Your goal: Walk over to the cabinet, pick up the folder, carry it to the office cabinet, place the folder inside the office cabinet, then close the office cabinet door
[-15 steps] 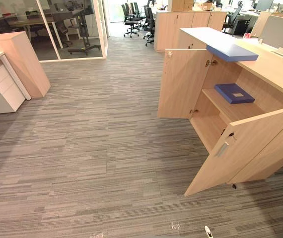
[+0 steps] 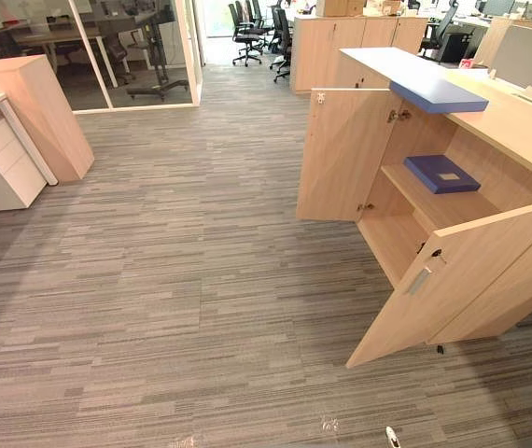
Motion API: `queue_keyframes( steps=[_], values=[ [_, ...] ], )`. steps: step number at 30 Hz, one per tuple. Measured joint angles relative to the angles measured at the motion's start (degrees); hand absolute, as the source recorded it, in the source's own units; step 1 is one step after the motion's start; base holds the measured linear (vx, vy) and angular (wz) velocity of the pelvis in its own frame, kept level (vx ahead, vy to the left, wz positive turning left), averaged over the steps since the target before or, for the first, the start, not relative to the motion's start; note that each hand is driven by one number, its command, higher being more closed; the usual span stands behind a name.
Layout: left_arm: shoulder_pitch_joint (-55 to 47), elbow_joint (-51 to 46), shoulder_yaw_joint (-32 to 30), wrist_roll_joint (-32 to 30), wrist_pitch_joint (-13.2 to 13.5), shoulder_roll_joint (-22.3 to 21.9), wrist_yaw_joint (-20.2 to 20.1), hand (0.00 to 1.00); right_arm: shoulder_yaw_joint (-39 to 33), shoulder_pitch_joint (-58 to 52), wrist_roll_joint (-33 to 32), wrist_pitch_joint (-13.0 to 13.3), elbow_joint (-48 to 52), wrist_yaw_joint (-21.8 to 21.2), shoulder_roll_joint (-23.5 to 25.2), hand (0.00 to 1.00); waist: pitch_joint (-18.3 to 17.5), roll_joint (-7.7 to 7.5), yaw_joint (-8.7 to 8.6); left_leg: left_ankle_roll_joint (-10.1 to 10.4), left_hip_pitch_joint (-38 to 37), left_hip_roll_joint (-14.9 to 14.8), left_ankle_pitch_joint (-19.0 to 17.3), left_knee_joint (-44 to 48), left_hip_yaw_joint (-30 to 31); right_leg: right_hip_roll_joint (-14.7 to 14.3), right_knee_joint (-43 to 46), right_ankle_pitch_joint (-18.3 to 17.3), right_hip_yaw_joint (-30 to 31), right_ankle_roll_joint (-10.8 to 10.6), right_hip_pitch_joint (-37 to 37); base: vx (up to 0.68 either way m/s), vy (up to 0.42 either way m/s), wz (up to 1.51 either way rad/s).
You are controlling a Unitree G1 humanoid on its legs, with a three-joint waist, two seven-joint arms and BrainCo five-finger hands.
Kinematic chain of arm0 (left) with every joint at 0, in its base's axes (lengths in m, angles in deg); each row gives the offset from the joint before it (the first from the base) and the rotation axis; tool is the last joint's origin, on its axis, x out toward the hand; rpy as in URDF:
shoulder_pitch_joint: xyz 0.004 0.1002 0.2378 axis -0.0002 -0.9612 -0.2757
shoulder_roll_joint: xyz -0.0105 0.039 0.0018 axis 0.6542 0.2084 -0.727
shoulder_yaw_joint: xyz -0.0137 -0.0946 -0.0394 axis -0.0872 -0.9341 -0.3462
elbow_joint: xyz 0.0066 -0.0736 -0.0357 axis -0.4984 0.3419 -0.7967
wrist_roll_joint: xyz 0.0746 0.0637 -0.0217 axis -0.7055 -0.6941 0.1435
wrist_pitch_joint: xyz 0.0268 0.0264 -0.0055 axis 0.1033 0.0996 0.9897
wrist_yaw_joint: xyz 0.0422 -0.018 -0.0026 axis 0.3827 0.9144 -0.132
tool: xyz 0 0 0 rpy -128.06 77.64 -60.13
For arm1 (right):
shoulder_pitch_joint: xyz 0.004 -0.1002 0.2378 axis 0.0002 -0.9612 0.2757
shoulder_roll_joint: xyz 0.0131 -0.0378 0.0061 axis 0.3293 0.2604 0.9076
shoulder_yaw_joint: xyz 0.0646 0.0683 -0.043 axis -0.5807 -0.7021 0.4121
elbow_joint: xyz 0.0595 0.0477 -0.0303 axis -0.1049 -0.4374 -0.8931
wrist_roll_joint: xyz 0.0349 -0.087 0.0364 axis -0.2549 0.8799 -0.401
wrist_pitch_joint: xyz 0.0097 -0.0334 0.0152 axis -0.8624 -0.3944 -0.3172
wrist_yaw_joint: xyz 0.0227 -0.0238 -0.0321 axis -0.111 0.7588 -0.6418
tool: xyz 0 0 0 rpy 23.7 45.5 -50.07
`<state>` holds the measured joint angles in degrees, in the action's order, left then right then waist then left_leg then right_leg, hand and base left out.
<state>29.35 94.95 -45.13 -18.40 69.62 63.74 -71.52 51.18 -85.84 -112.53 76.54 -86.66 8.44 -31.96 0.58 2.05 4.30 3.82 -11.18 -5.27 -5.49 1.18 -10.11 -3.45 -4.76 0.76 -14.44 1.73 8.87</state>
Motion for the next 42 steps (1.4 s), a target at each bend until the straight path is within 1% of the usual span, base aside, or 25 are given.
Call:
queue_keyframes(
  steps=[3, 9, 11, 13, 17, 19, 24, 29, 32, 33, 34, 35, 36, 37, 39, 41, 42],
  values=[
    [0.7, -0.1, 0.0, -2.0, 0.2, 0.0, 0.7, 0.00, -0.7, 0.7, 0.7, 0.0, -0.8, 0.1, 0.1, 0.00, 0.1, 0.04, -0.03, 0.0, 0.0, 0.0, 0.1, -0.1, 0.1, 0.0, 0.0, 0.0, -0.1, 0.0, 0.0, 0.00, 0.000, 0.00],
    [1.7, -0.4, 0.7, -3.0, 0.8, 0.1, 3.4, 0.00, -0.7, 1.0, 0.7, 0.6, -0.9, 0.5, 0.1, 0.00, 0.5, -0.01, -0.10, 0.1, 0.0, 0.1, 0.7, -0.8, 0.7, 0.0, 0.0, 0.0, -0.7, 0.0, -0.1, -0.02, -0.011, 0.05],
    [1.8, -0.4, 1.2, -3.1, 1.2, 0.1, 4.8, 0.00, -0.7, 1.2, 0.7, 1.0, -1.0, 0.8, 0.1, 0.00, 0.7, -0.10, -0.13, 0.1, 0.0, 0.1, 0.8, -0.8, 0.8, 0.0, 0.0, 0.0, -0.8, 0.0, -0.1, -0.01, -0.004, 0.02],
    [2.1, -0.9, 2.2, -3.1, 1.3, 0.2, 6.6, 0.00, -0.6, 1.6, 0.5, 1.9, -1.5, 1.4, 0.2, 0.00, 1.0, -0.15, -0.13, 0.1, 0.0, 0.1, 0.8, -0.8, 0.8, 0.0, 0.0, 0.0, -0.8, 0.0, 0.0, 0.00, 0.000, 0.00],
    [2.5, -1.6, 3.4, -1.8, 1.3, 0.3, 8.0, 0.00, -0.4, 2.0, 0.0, 2.5, -2.0, 2.4, 0.2, 0.00, 1.4, -0.21, -0.23, 0.1, 0.0, 0.1, 0.8, -0.9, 0.8, 0.0, 0.0, 0.0, -0.8, 0.0, 0.0, 0.00, 0.000, 0.00],
    [2.7, -1.6, 3.5, -2.2, 1.3, 0.3, 8.4, 0.00, -0.1, 2.0, -0.3, 2.8, -2.0, 2.8, 0.2, 0.00, 1.5, -0.25, -0.24, 0.1, 0.0, 0.1, 0.8, -1.0, 0.9, 0.0, 0.0, 0.0, -0.8, 0.0, 0.0, 0.00, 0.000, 0.00],
    [2.8, -2.4, 4.6, -5.7, 1.8, 0.4, 8.6, 0.00, 0.0, 2.4, -0.6, 2.8, -2.3, 3.0, 0.1, 0.00, 1.9, -0.30, -0.29, -0.1, 0.1, 0.4, 1.0, -1.2, 1.2, 0.2, 0.0, 0.0, -1.0, 0.0, 0.0, 0.00, 0.001, 0.01],
    [2.9, -2.4, 4.6, -5.5, 1.8, 0.5, 8.7, 0.00, 0.8, 3.0, -0.5, 2.8, -3.2, 3.0, -0.4, 0.00, 2.0, -0.41, -0.38, -0.3, 0.3, 0.6, 1.6, -2.1, 1.4, 0.4, -0.3, 0.0, -1.2, -0.1, -0.7, 0.00, 0.000, 0.00],
    [3.1, -2.4, 4.6, -4.0, 1.8, 0.6, 9.1, 0.00, 2.2, 3.2, -1.0, 3.4, -3.3, 3.4, -0.7, 0.00, 2.6, -0.72, -0.35, -0.4, 1.7, 0.7, 1.6, -1.5, 1.7, 0.6, 0.1, 0.0, -1.6, -0.1, -1.8, 0.01, -0.006, 0.08],
    [4.1, -2.5, 4.6, -2.9, 1.9, 0.7, 9.6, 0.00, 2.2, 3.9, -1.8, 3.7, -3.3, 3.5, -0.7, 0.00, 3.7, -0.82, -0.37, -0.3, 3.4, 0.6, 0.7, 1.2, 2.1, 0.9, 1.0, -0.3, -2.2, -0.2, -2.2, -0.01, 0.007, 0.15],
    [5.1, -2.7, 4.5, -1.8, 2.0, 0.7, 10.2, 0.00, 2.3, 5.0, -1.8, 4.0, -3.0, 3.6, -0.6, 0.00, 5.5, -0.57, -0.41, -0.3, 6.0, 0.6, -0.7, 6.3, 2.0, 1.7, 3.6, -1.3, -2.4, -0.2, -3.6, -0.05, 0.020, 0.17],
    [5.1, -3.3, 4.5, -1.6, 2.0, 0.7, 10.5, 0.00, 2.3, 5.5, -1.9, 4.1, -2.9, 3.6, -0.6, 0.00, 6.3, -0.71, -0.44, -0.3, 7.6, 0.6, -1.4, 9.4, 1.9, 2.1, 5.2, -2.2, -2.6, -0.2, -4.4, -0.14, 0.048, 0.19],
    [5.2, -4.7, 4.3, -1.3, 2.1, 0.6, 11.1, 0.00, 2.7, 6.0, -2.0, 4.3, -2.4, 3.9, -0.6, 0.00, 7.9, -1.10, -0.51, 0.1, 11.6, 0.2, -3.0, 17.7, 1.5, 3.1, 7.7, -4.8, -2.8, 0.4, -5.7, -0.15, 0.047, 0.21],
    [5.2, -5.5, 4.2, -1.0, 2.3, 0.5, 11.3, 0.00, 3.4, 6.1, -2.1, 4.4, -2.2, 4.0, -0.6, 0.00, 8.5, -1.32, -0.49, 0.2, 13.8, 0.0, -3.3, 22.6, 1.2, 3.5, 8.6, -5.5, -3.2, 0.5, -5.8, -0.16, 0.045, 0.26],
    [4.9, -7.6, 4.6, 0.4, 2.3, 0.4, 11.7, 0.00, 4.6, 6.2, -1.6, 4.6, -1.9, 4.2, -0.8, 0.00, 9.8, -1.77, -0.64, 0.9, 23.0, -2.7, -2.7, 42.4, 0.6, 4.0, 11.1, -7.3, -4.0, 1.1, -4.8, -0.05, 0.032, 0.22],
    [4.5, -9.5, 5.1, 4.5, 2.4, 0.4, 11.9, 0.00, 6.4, 6.4, -1.5, 4.6, -1.8, 4.7, -0.9, 0.00, 10.4, -2.21, -0.65, 0.1, 26.2, -4.5, -4.4, 48.0, -0.5, 4.9, 12.2, -8.4, -4.0, 0.7, -4.1, 0.08, 0.062, 0.05],
    [3.8, -12.2, 6.6, 9.3, 2.9, 0.5, 12.6, 0.00, 7.5, 6.5, -1.5, 4.5, -1.8, 5.2, -0.6, 0.00, 10.3, -3.35, -0.66, -0.5, 27.8, -5.4, -5.2, 46.0, -2.0, 6.7, 12.4, -8.8, -3.9, -0.1, -3.6, 0.13, 0.106, 0.02]
  ],
)
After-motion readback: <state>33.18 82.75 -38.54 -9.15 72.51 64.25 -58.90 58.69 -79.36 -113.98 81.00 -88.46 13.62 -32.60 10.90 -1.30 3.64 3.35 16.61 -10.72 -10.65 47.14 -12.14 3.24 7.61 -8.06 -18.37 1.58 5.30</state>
